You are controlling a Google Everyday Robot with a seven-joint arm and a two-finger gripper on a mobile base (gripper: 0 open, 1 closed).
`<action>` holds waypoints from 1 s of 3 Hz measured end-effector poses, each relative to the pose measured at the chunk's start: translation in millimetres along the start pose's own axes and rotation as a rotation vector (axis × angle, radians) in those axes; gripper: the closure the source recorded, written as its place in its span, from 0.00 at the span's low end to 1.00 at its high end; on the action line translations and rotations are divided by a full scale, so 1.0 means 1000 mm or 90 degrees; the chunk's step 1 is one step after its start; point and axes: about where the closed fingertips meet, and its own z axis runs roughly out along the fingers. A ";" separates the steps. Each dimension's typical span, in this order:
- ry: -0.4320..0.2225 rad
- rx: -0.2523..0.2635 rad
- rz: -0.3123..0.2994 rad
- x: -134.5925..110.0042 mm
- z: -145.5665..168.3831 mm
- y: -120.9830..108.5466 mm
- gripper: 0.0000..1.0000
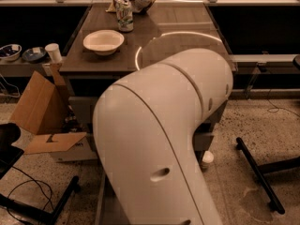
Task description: Pick green jalapeno chip bag from bottom drawer and place on counter
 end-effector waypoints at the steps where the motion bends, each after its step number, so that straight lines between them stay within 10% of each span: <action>1: 0.001 0.008 0.013 -0.007 -0.025 -0.017 1.00; 3: -0.004 0.076 0.069 -0.040 -0.124 -0.073 1.00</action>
Offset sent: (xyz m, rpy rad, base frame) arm 0.0051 -0.0422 0.2139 0.0710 -0.0624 -0.2038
